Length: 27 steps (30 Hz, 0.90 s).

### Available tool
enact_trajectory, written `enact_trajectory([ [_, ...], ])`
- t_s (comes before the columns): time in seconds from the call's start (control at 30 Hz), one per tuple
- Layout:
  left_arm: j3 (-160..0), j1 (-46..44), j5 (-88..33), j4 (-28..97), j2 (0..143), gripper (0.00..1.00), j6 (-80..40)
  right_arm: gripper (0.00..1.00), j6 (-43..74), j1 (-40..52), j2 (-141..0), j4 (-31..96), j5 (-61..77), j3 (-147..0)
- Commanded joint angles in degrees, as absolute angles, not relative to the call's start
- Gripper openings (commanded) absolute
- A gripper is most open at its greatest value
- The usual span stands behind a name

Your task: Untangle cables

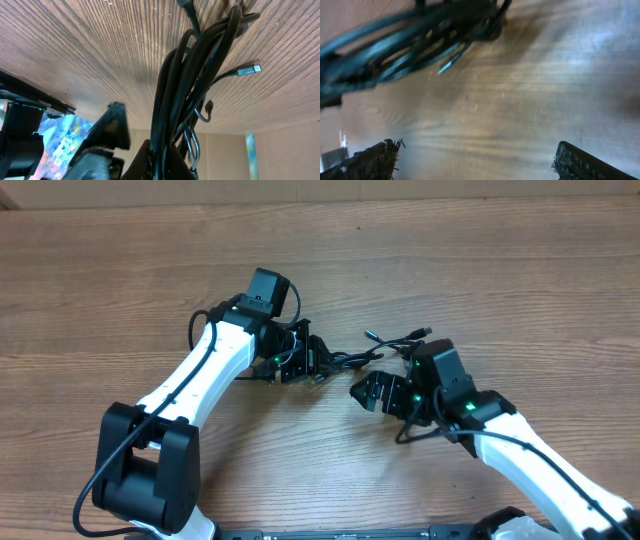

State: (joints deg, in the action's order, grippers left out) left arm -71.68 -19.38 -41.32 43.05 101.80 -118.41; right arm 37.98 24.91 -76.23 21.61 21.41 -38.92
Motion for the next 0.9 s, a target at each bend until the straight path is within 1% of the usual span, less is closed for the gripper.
enact_trajectory([
  [0.0,-72.75,-18.55,-39.86,43.05,100.38,0.04,-119.42,1.0,38.17,25.17,-78.91,18.57,19.0,-38.57],
  [0.1,-72.75,-18.48,-39.88,43.05,100.38,0.04,-119.39,1.0,39.7,25.41,-81.03,15.25,15.68,-38.57],
  [0.2,-72.75,-18.37,-39.9,43.05,100.38,0.04,-119.39,1.0,41.39,26.94,-81.58,12.12,7.7,-38.57],
  [0.33,-72.75,-18.35,-40.07,43.05,100.38,0.04,-119.39,1.0,41.36,31.11,-81.58,7.88,-3.53,-38.57],
  [0.5,-72.75,-18.35,-40.1,43.07,100.38,0.04,-119.39,1.0,42.85,36.82,-83.09,5.85,-13.98,-38.57],
  [0.6,-72.75,-18.35,-40.56,43.07,100.38,0.04,-119.39,1.0,48.14,38.33,-85.12,5.54,-23.64,-38.57],
  [0.7,-72.75,-18.35,-40.84,43.2,100.38,0.04,-119.39,1.0,51.7,38.15,-86.48,3.05,-26.63,-38.57],
  [0.87,-72.75,-18.35,-42.94,43.27,100.38,0.04,-119.39,1.0,52.12,38.13,-90.04,-4.12,-27.0,-38.57],
])
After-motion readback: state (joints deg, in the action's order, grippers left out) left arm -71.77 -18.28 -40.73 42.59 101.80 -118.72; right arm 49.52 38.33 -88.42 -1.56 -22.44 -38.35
